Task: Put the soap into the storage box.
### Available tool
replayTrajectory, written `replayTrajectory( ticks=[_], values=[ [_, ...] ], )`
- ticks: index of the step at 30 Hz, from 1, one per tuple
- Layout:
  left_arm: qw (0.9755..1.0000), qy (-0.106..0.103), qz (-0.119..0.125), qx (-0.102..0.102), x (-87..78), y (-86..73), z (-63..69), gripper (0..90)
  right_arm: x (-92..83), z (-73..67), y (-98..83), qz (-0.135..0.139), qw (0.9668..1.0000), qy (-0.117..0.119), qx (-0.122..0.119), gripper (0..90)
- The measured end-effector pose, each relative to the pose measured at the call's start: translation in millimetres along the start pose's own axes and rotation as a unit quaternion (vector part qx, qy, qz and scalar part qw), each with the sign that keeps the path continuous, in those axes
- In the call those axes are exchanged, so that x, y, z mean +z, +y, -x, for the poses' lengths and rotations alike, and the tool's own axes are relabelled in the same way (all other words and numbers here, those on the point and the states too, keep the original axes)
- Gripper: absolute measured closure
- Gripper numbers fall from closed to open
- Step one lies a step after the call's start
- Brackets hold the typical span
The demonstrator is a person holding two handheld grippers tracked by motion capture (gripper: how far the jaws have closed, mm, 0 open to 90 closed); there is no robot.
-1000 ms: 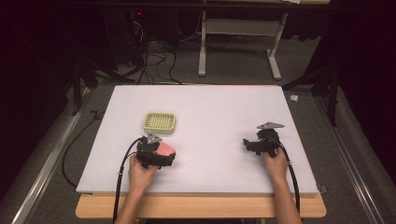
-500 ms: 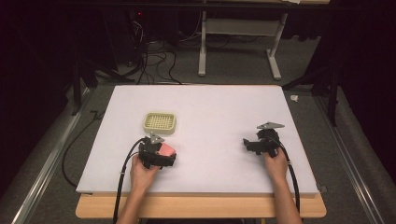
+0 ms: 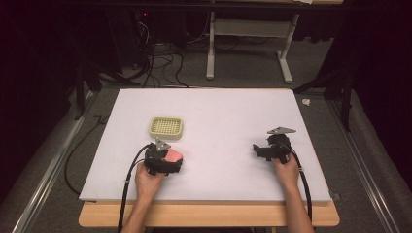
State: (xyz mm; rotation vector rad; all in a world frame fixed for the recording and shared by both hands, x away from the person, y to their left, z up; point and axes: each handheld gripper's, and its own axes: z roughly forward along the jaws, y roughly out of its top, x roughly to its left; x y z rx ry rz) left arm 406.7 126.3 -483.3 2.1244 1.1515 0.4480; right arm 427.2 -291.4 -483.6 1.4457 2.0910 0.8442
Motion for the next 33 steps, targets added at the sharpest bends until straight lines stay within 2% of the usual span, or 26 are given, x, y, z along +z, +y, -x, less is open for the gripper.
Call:
replayTrajectory(
  ticks=[6, 8, 19, 24, 26, 28, 33],
  values=[
    [1.0, 0.0, 0.0, -0.006, -1.3, -0.5, -2.1, 13.8, 0.0, 0.0, 0.0, 0.0, 1.0, 0.0, 0.0, 15.1],
    [0.9999, -0.002, 0.005, -0.013, -3.4, -0.4, -2.6, 13.8, 0.0, 0.0, 0.0, 0.0, 1.0, 0.0, 0.0, 15.1],
    [0.9994, -0.014, 0.027, -0.014, -18.1, 7.0, -3.5, 13.8, 0.0, -0.1, 0.0, 0.0, 1.0, 0.0, 0.001, 15.1],
    [0.9988, -0.021, 0.035, -0.025, -24.6, 7.7, -7.6, 13.9, 0.0, 0.0, 0.0, 0.0, 1.0, 0.0, 0.0, 15.0],
    [0.999, -0.014, 0.035, -0.024, -26.2, 7.9, -7.4, 13.9, 0.0, -0.1, 0.0, 0.0, 1.0, 0.0, 0.001, 15.1],
    [0.9995, 0.002, 0.031, -0.008, -29.3, 9.6, -4.8, 13.8, 0.0, 0.0, 0.0, 0.0, 1.0, 0.0, 0.0, 15.1],
    [0.9993, -0.001, 0.038, -0.005, -32.9, 14.8, -5.1, 13.9, 0.0, 0.0, 0.0, 0.0, 1.0, 0.0, 0.0, 15.1]
  ],
)
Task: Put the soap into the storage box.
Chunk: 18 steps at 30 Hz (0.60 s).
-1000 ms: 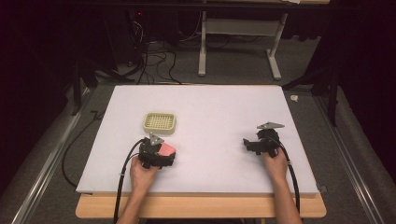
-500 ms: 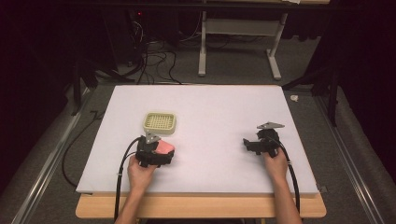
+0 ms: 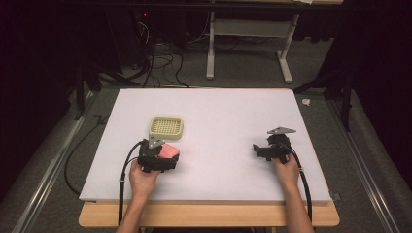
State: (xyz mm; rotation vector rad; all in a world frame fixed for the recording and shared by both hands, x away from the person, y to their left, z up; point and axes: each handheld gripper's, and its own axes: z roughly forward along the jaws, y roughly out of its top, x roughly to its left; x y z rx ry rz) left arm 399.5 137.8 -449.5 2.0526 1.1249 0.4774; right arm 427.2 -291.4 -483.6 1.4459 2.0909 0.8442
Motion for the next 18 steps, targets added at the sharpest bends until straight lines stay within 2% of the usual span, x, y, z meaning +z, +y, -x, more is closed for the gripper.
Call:
replayTrajectory(
  ticks=[4, 5, 12, 18],
  values=[
    [1.0, -0.006, 0.005, -0.004, -1.2, 2.7, -2.1, 13.9, 0.0, 0.0, 0.0, 0.0, 1.0, 0.0, 0.0, 15.1],
    [0.9998, -0.014, 0.01, -0.014, -2.5, 3.7, -4.5, 13.9, 0.0, -0.1, 0.0, 0.0, 1.0, 0.0, 0.0, 15.1],
    [0.9998, -0.008, 0.017, -0.007, -9.9, 13.1, -8.0, 13.9, 0.0, 0.0, 0.0, 0.0, 1.0, 0.0, 0.0, 15.1],
    [0.9996, -0.011, 0.026, -0.006, -14.2, 22.1, -10.6, 13.9, 0.0, -0.1, 0.0, 0.0, 1.0, 0.0, 0.0, 15.1]
  ],
)
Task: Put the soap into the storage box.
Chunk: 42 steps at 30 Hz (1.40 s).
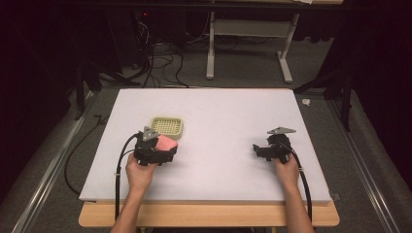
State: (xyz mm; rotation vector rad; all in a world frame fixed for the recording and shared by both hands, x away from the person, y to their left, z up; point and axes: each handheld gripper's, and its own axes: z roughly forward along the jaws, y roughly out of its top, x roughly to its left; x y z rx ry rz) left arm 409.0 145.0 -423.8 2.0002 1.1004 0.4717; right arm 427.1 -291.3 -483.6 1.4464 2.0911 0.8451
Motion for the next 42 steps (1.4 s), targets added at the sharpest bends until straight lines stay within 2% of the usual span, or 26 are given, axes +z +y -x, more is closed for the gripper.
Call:
replayTrajectory(
  ticks=[4, 14, 19, 27, 30, 38, 40, 41, 42],
  values=[
    [1.0, 0.002, 0.002, 0.001, -1.7, 5.6, -3.5, 13.9, 0.0, 0.1, 0.0, 0.0, 1.0, 0.0, 0.0, 15.1],
    [0.9998, 0.008, 0.011, -0.012, -5.8, 17.6, -15.0, 13.9, 0.0, 0.0, 0.0, 0.0, 1.0, 0.0, 0.001, 15.1],
    [0.9998, 0.003, 0.012, -0.017, -4.8, 23.8, -19.8, 13.9, 0.0, 0.0, 0.0, 0.0, 1.0, 0.0, 0.001, 15.1],
    [0.9998, 0.002, 0.006, -0.02, 1.2, 32.0, -26.3, 13.9, 0.0, 0.0, 0.0, 0.0, 1.0, 0.0, 0.001, 15.1],
    [0.9994, -0.003, 0.01, -0.033, 4.7, 35.2, -31.4, 13.9, 0.0, 0.1, 0.0, 0.0, 1.0, 0.0, 0.0, 15.1],
    [0.9993, 0.007, 0.005, -0.035, 12.5, 42.8, -36.4, 13.9, 0.0, 0.0, 0.0, 0.0, 1.0, 0.0, 0.001, 15.1],
    [0.999, 0.004, 0.006, -0.043, 14.6, 44.0, -39.0, 13.9, 0.0, 0.1, 0.0, 0.0, 1.0, 0.0, 0.001, 15.1],
    [0.999, 0.013, 0.002, -0.043, 17.7, 45.1, -40.3, 13.9, 0.0, 0.1, 0.0, 0.0, 1.0, 0.0, 0.001, 15.1],
    [0.999, 0.013, 0.002, -0.043, 17.7, 45.1, -40.3, 13.9, 0.0, 0.1, 0.0, 0.0, 1.0, 0.0, 0.001, 15.1]
  ],
)
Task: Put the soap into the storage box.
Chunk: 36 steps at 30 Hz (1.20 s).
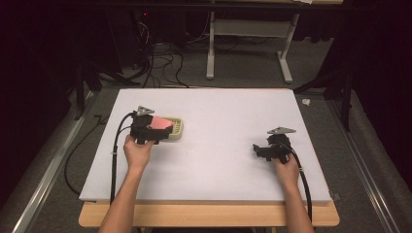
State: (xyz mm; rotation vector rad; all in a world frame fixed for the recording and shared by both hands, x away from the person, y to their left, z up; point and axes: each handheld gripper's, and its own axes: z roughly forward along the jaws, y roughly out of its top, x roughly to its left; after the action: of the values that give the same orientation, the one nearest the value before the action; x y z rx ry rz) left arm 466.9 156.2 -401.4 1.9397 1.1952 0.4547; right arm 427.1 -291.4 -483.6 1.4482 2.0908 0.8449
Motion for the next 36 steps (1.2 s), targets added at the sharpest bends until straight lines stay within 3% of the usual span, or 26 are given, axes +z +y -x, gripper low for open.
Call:
replayTrajectory(
  ticks=[6, 10, 14, 15, 20, 36],
  values=[
    [0.9998, 0.011, -0.017, 0.004, 10.4, 5.4, -3.9, 13.9, 0.0, -0.1, 0.0, 0.001, 1.0, 0.0, -0.001, 15.2],
    [0.9997, 0.011, -0.019, -0.005, 17.1, 6.3, -7.6, 13.9, 0.0, -0.1, 0.0, 0.001, 1.0, 0.0, -0.002, 15.3],
    [0.9994, 0.019, -0.025, -0.012, 24.0, 4.9, -10.9, 13.9, 0.0, -0.1, 0.0, 0.0, 1.0, 0.0, -0.001, 15.2],
    [0.9989, 0.032, -0.032, -0.011, 29.2, 3.9, -13.1, 13.9, -0.1, 0.0, 0.1, -0.001, 1.0, 0.001, -0.001, 15.2],
    [0.9982, 0.039, -0.039, -0.023, 37.9, 1.8, -18.4, 13.9, -0.2, -0.1, 0.0, 0.0, 1.0, 0.0, -0.002, 15.3],
    [0.996, 0.054, -0.061, -0.036, 65.5, -4.8, -17.7, 13.9, -0.1, -0.1, 0.0, 0.0, 1.0, 0.001, -0.001, 15.3]
  ],
)
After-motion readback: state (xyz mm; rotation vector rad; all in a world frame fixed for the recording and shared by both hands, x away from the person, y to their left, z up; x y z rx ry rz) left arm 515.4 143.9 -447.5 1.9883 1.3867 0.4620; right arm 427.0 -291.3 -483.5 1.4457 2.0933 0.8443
